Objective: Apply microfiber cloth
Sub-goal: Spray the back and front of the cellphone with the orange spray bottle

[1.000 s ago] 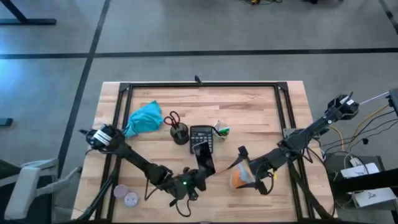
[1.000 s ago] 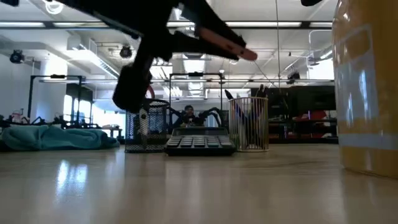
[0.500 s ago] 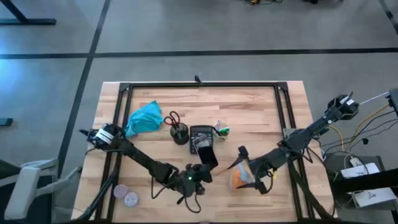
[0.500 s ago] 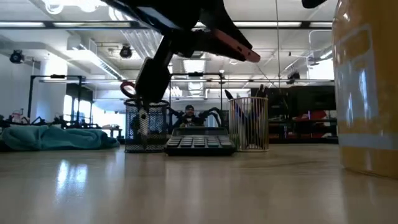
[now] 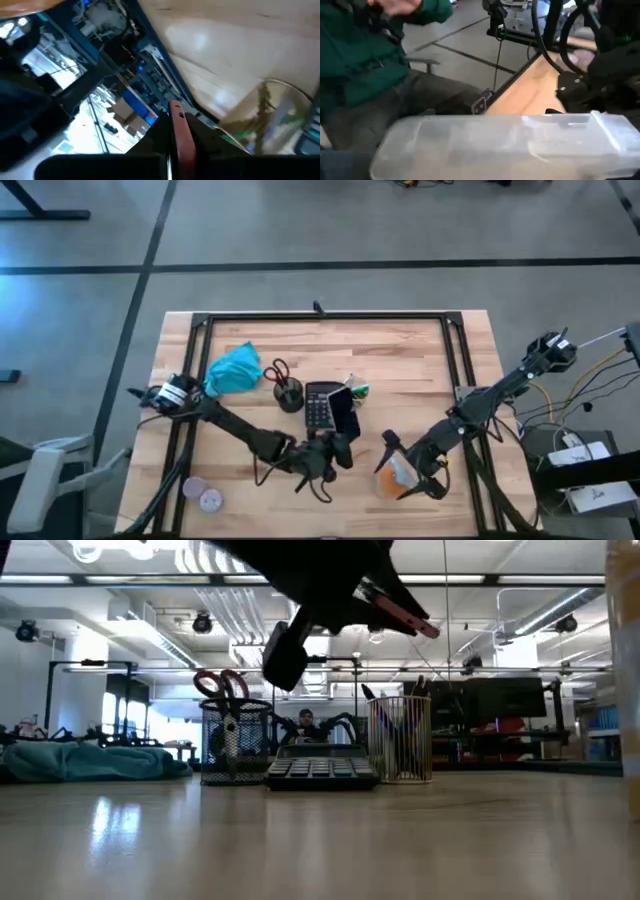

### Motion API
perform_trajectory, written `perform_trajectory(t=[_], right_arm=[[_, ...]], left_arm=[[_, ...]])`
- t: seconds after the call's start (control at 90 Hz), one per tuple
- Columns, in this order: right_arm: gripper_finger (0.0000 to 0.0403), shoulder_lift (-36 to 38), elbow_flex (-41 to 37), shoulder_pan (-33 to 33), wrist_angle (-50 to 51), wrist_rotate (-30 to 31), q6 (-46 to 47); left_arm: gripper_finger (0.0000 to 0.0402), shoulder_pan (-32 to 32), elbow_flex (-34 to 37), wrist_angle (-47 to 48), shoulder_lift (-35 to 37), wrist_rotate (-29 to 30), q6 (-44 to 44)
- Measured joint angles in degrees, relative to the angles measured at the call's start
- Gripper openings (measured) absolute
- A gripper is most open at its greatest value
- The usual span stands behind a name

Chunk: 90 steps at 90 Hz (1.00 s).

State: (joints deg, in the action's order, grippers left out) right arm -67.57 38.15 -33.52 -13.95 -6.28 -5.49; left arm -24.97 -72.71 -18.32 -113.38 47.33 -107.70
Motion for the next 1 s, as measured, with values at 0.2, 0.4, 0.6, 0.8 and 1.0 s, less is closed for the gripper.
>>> perform_trajectory(t=[0.2,0.4,0.6,0.8,1.0], right_arm=[[0.0355,2.7,0.0,0.7,0.0,3.9,-4.3],[0.0355,10.9,-0.4,0.5,6.5,5.6,-3.1],[0.0355,14.7,-3.8,0.5,3.8,5.8,-1.6],[0.0355,9.2,-5.0,0.6,-1.8,7.8,-1.3],[0.0355,4.7,-4.0,1.2,-4.5,7.9,-1.2]], left_arm=[[0.0012,0.0,-2.2,-0.1,-1.4,0.0,0.3],[0.0012,0.4,-2.4,-0.1,-1.6,-2.3,0.0],[0.0012,1.2,-2.4,-2.6,-1.6,-4.9,-2.2],[0.0012,1.6,-2.7,-3.7,-1.7,-4.9,-2.8],[0.0012,1.6,-2.7,-3.7,-1.8,-4.9,-2.5]])
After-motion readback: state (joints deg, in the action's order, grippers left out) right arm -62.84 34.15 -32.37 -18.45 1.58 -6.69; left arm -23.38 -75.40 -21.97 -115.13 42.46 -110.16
